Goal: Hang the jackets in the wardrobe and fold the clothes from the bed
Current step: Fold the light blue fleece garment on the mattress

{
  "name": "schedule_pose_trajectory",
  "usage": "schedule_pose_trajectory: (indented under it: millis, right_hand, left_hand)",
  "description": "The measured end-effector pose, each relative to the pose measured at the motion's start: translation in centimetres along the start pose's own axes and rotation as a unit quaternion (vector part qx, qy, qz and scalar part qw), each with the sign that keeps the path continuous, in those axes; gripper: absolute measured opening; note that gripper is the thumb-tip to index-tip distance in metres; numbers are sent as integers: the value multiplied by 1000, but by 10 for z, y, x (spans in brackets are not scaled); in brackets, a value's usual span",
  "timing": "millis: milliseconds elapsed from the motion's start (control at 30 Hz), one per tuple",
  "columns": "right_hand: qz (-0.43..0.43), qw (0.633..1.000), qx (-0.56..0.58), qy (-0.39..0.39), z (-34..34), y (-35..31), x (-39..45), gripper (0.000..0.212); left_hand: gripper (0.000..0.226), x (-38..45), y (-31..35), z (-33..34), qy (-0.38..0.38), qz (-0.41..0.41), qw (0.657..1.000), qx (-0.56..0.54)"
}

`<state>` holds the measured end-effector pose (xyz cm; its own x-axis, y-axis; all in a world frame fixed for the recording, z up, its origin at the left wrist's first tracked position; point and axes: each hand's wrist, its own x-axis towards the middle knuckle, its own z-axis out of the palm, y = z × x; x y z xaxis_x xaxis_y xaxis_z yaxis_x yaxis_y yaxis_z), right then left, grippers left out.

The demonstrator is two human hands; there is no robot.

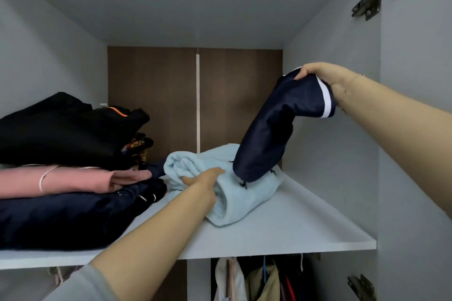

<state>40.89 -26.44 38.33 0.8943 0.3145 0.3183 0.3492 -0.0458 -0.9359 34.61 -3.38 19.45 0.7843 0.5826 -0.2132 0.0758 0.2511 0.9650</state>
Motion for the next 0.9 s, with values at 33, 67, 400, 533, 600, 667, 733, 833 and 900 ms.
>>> schedule_pose_trajectory:
  millis: [33,67,400,533,600,667,733,833,900]
  right_hand:
    - [-10,1000,26,-12,1,-2,2,24]
    - [-21,998,52,-25,3,-5,3,22]
    - [-94,934,336,-79,28,12,29,32]
    - [43,986,112,-112,9,87,39,28]
    - [157,974,-87,-140,0,131,31,26]
    - [220,954,-163,-125,-5,160,22,36]
    - [217,960,-146,-100,-6,166,19,44]
    - [198,968,-136,-75,-3,148,18,42]
    - [194,964,-175,-57,-2,133,19,43]
  left_hand:
    - [83,8,1,-2,1,-2,999,32]
    - [71,17,1,-7,-19,-14,998,61]
    - [51,39,-3,-57,-277,-66,955,77]
    - [63,40,-2,-60,-270,-82,959,-16]
    - [71,43,0,-58,-264,-84,959,-66]
    - [79,41,3,-52,-266,-61,960,-68]
    - [76,32,8,-41,-273,-15,960,-52]
    - [49,18,22,-19,-281,30,959,6]
    - [40,16,26,-10,-260,26,964,51]
